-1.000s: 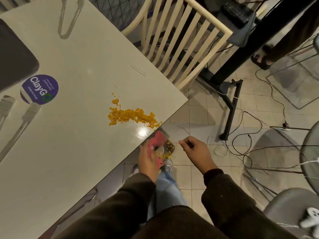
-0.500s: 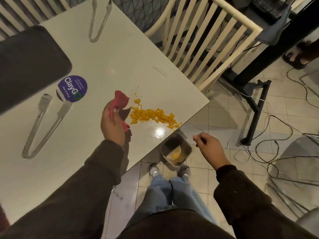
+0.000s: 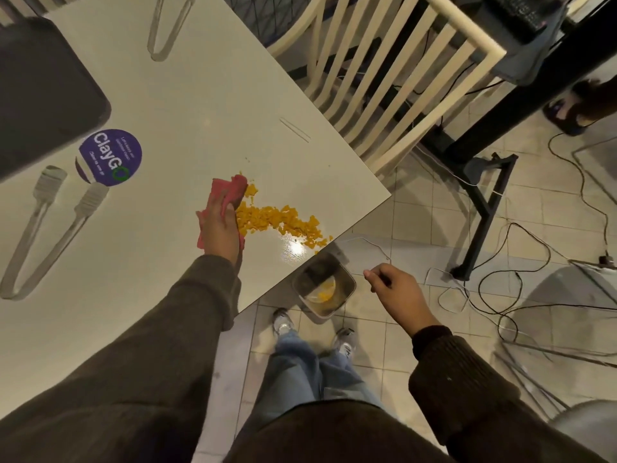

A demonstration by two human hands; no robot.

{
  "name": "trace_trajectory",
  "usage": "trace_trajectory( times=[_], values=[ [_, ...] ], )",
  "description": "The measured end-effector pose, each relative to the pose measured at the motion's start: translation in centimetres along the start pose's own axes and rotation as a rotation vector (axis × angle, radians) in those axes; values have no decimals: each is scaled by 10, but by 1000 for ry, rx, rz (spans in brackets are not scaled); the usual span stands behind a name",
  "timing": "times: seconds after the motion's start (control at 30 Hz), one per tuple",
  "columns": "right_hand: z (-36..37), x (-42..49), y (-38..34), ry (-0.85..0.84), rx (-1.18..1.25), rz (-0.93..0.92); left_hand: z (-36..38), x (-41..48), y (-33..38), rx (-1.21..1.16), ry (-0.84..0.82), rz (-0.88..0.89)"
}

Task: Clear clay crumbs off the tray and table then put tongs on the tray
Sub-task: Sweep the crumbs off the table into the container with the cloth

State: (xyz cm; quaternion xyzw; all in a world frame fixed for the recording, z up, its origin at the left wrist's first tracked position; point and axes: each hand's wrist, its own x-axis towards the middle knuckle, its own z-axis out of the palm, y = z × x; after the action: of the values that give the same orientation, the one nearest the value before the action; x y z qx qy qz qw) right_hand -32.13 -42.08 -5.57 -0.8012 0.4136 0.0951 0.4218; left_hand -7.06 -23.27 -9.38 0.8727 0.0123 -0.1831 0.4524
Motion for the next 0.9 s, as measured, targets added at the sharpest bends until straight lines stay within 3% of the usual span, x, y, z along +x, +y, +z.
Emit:
trace_trajectory(
  times=[0.1, 0.2, 0.33, 0.4, 0.53, 0.67, 0.9],
  values=[
    [-8, 0, 9, 3, 13, 3, 5, -19, -10, -189, 182, -131],
    [-16, -1, 14, -3, 25, -9, 14, -58, -17, -198, 321, -282],
    [-24, 0, 18, -20, 33, -19, 29, -70, -30, -19, 312, -213],
    [-27, 0, 19, -21, 31, -23, 33, -61, -17, -46, 328, -260],
    [-34, -1, 27, -19, 26, -17, 33, -30, 7, -31, 340, -174],
    [-35, -3, 38, -29, 25, -11, 28, 6, 23, 19, 270, -92],
    [-28, -9, 56, -39, 45, 21, 27, 12, 26, 75, -114, 128]
  ],
)
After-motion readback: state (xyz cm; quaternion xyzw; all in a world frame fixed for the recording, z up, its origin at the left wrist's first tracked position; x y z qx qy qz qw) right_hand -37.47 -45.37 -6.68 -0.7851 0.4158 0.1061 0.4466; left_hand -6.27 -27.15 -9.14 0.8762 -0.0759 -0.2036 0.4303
